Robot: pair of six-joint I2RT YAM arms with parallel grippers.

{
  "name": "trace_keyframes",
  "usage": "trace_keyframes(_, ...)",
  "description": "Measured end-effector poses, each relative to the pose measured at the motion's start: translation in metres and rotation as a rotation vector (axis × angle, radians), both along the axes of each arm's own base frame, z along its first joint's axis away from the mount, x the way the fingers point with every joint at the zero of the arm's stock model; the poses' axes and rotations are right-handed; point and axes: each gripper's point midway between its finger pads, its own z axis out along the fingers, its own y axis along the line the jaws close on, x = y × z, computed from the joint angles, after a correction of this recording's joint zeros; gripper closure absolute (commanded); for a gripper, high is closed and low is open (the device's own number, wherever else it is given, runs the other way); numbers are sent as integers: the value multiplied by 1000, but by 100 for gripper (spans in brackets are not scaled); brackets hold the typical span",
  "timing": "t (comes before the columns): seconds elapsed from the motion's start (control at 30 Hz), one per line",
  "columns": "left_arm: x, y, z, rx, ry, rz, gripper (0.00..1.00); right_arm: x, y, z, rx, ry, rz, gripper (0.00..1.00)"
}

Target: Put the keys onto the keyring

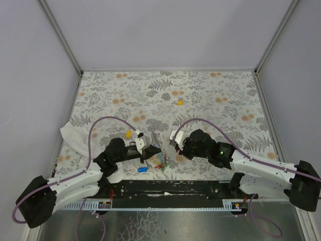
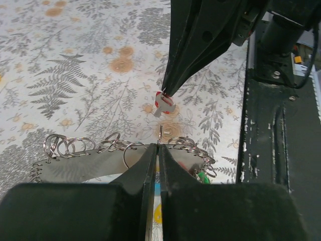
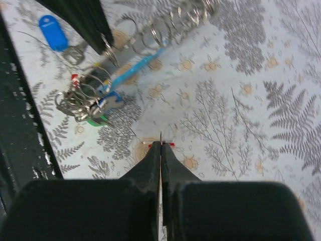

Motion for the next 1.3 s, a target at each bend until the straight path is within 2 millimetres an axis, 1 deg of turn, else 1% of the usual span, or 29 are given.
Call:
trace_keyframes(0.1, -6, -3, -2, 1, 6, -40, 100, -8, 9, 5, 45, -24, 90, 100)
trace_keyframes(0.3, -12, -8, -6, 9, 19, -94, 100, -18, 19, 6, 93, -54, 204, 100)
trace_keyframes(0.57, -15, -10, -6, 14, 17, -126, 100, -24, 25, 7, 119, -70, 270, 100)
trace_keyframes(0.8, -17, -11, -7, 15, 18, -136, 100, -28, 30, 19, 168, -87, 304, 100)
trace_keyframes(0.9, -17, -11, -8, 17, 21, -142, 100, -30, 32, 22, 181, -87, 315, 100)
trace_keyframes(1.0, -18, -12, -8, 18, 23, -148, 100, -32, 34, 19, 178, -73, 331, 100)
trace_keyframes(1.17, -18, -12, -9, 19, 24, -149, 100, -36, 35, 6, 153, -34, 350, 100)
trace_keyframes(1.3, -18, -12, -9, 20, 24, -149, 100, -36, 35, 3, 147, -26, 351, 100)
